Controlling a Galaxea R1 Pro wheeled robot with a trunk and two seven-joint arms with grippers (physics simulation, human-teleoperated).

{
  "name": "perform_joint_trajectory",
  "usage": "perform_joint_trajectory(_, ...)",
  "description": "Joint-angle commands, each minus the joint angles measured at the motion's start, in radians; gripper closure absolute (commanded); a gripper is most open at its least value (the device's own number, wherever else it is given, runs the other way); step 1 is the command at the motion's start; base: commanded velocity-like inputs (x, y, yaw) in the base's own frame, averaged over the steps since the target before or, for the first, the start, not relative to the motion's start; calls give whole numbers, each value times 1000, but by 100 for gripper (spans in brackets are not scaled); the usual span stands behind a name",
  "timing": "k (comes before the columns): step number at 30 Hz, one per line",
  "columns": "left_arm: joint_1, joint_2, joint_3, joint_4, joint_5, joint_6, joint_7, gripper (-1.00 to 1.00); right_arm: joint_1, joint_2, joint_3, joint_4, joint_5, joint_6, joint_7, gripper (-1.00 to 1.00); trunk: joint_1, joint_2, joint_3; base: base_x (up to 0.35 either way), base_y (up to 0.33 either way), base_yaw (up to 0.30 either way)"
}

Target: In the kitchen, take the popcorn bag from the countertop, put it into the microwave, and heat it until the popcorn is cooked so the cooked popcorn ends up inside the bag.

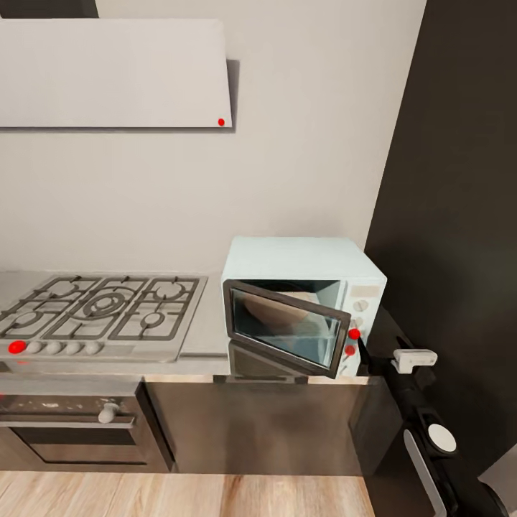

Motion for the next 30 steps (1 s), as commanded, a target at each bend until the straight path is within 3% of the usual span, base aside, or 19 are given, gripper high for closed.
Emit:
perform_joint_trajectory(1, -1, 0, 3, 0, 1, -1, 0, -100, -1, 0, -2, 1, -8, -2, 9, -100, 0, -1, -1, 74, 0, 0)
perform_joint_trajectory(13, -1, 0, 3, 0, 1, 0, 0, -100, -1, 0, -1, 1, -8, -2, 19, -100, 0, -1, -1, 82, -12, 0)
perform_joint_trajectory(18, -1, 0, 3, 0, 1, -1, 0, -100, -1, 0, -9, 1, -8, 0, 155, -100, 0, -1, -1, 1, 0, 0)
perform_joint_trajectory(21, -1, 0, 3, 0, 1, -1, 0, -100, -1, 0, -36, 1, -8, 2, 182, -100, 0, -1, -1, 0, 0, 0)
perform_joint_trajectory(30, -1, 0, 3, 0, 1, -1, 0, -100, -1, -5, -44, 1, -8, 4, 250, -100, 0, -1, -1, 0, 0, 0)
